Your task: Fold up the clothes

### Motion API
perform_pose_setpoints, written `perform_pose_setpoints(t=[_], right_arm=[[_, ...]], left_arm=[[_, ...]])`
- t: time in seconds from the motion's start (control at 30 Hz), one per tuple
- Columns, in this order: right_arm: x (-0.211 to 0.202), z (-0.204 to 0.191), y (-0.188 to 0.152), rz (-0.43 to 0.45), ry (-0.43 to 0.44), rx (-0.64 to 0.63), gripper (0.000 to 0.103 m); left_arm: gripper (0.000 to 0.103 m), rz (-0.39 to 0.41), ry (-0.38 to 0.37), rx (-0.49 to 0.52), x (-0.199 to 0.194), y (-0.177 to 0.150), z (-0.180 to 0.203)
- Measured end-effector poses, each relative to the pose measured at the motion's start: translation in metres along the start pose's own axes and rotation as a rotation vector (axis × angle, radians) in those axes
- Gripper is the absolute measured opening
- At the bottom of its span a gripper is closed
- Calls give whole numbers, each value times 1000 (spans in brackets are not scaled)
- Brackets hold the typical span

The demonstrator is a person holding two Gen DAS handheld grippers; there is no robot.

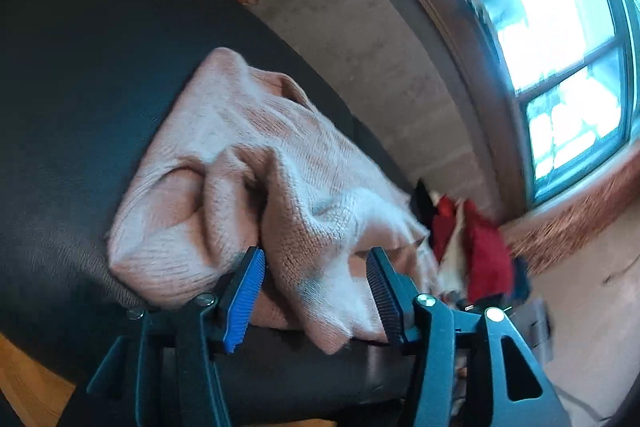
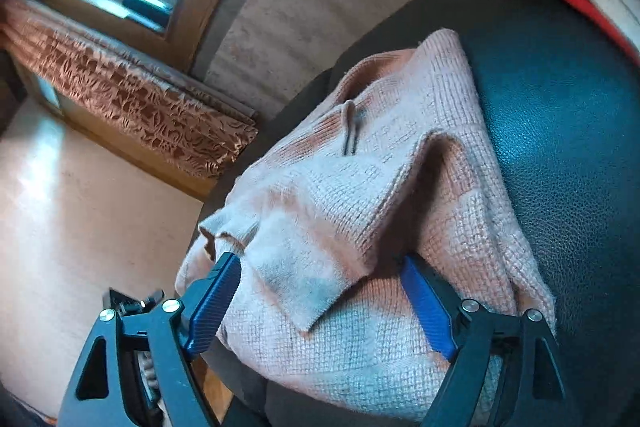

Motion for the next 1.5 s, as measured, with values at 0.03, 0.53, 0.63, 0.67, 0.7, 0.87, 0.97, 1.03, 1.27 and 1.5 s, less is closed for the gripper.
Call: perform_pose_setpoints(t=[0.03,0.53,0.63,0.67,0.7,0.87,0.97,1.03,1.27,1.5], right_arm=[[-1,-2,-2,2,-2,-18,83],[4,-23,10,-88,42,5,84],[4,-33,34,-49,119,29,84],[2,-36,44,-17,150,45,84],[0,-38,55,14,181,60,84],[0,-21,109,184,219,213,86],[7,-4,122,199,176,277,86],[9,3,126,197,145,297,86],[-15,-6,106,179,12,153,86],[-5,-26,66,175,-25,24,88]], left_arm=[[54,-19,15,20,6,-1,2],[5,20,-243,-59,14,43,9],[5,67,-280,-83,17,71,11],[5,81,-290,-95,20,81,12],[5,96,-298,-115,22,92,11],[22,94,-190,-141,29,109,-5],[28,85,-115,-148,33,117,-15],[29,80,-66,-153,36,122,-21],[31,56,120,-111,30,130,-38],[32,10,364,326,-37,41,4]])
Point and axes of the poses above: each gripper's, at about its wrist camera, not at the fingertips, and x roughly the way its jaws point, z to its right, y to its top, the point moved 4 cm from there along x, roughly the way its jaws point, and after that the axes turned 9 degrees about x, right-handed, at the moved point
